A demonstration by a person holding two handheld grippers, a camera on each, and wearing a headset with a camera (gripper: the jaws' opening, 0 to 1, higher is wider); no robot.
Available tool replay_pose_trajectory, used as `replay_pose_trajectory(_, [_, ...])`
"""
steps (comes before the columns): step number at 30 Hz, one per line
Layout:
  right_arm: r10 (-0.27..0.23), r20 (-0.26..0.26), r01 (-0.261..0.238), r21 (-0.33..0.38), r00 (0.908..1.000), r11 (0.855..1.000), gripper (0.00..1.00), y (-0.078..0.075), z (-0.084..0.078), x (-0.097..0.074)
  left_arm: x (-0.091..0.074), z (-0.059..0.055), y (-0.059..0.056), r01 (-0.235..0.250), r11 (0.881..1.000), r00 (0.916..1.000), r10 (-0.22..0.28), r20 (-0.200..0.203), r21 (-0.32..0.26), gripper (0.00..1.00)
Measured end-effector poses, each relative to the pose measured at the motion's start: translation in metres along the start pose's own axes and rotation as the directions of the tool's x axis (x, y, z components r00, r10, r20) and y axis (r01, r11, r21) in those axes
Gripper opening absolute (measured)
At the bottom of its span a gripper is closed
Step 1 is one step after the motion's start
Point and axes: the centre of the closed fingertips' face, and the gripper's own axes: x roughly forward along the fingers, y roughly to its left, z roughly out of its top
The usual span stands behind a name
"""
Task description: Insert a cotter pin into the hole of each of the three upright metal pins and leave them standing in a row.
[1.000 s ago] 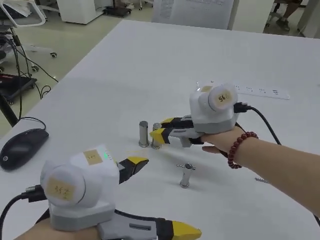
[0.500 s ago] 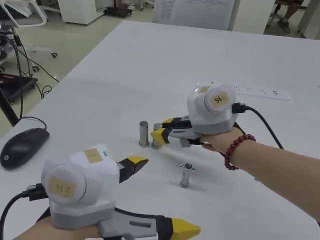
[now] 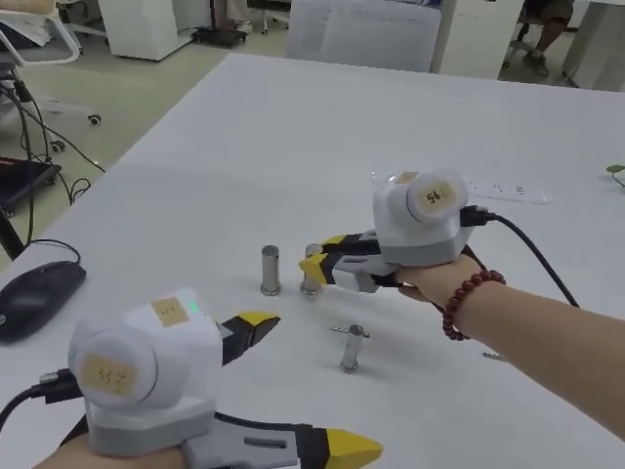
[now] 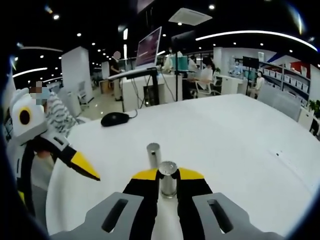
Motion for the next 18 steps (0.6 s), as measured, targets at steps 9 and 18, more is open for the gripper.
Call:
replay_pose_trajectory(9, [-0.05, 0.008, 0.05, 0.035, 0.9987, 0.998, 0.13, -0.008, -0.003, -0.025, -0.003, 0.004, 0.0, -0.015, 1.0, 0.9997, 0.015, 0.017, -0.015, 0.96])
replay_pose_trajectory(18, [-0.093, 0.001, 0.093, 0.045, 0.9956, 0.995, 0.13, -0.01, -0.013, -0.05, -0.006, 0.005, -0.006, -0.015, 1.0, 0.9997, 0.015, 0.022, -0.015, 0.95])
